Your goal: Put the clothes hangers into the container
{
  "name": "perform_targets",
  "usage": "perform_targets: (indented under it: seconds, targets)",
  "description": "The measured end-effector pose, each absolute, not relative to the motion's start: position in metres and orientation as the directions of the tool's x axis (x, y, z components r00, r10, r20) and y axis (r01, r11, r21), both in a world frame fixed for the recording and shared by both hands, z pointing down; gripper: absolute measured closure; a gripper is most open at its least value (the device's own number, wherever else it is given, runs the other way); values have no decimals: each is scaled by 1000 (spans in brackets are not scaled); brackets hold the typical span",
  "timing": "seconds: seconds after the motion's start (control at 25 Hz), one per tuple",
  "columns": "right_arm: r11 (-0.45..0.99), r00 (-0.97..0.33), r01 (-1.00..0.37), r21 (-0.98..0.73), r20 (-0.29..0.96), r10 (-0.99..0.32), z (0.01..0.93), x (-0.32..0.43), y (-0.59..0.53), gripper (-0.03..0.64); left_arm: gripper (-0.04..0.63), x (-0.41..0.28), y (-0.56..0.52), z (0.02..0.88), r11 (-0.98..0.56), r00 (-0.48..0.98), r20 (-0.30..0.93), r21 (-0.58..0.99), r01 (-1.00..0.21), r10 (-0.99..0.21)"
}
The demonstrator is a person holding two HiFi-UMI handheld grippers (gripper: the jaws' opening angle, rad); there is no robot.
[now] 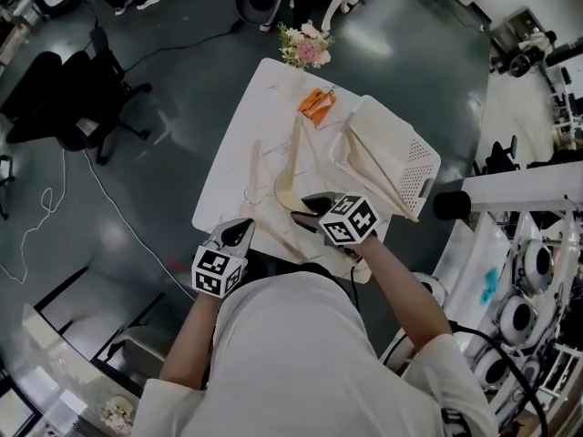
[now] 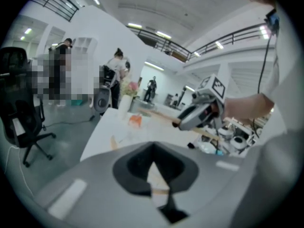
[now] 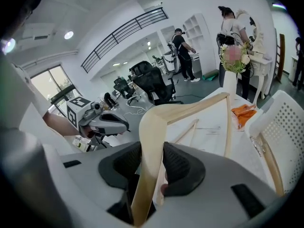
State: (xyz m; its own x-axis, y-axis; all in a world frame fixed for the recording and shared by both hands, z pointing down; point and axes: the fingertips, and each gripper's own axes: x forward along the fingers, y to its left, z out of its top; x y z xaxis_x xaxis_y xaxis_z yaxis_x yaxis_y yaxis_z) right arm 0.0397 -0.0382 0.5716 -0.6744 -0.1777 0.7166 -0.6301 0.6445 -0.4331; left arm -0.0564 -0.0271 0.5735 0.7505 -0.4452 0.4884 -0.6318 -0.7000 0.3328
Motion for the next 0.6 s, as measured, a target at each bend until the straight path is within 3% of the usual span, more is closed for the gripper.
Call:
perform_targets:
  seconds: [0.6]
  targets:
    - [602,-684,-666,-441,682,-258,521,135,-45,480,594,-8,-25,565,-741,766,497,310,-596,-408]
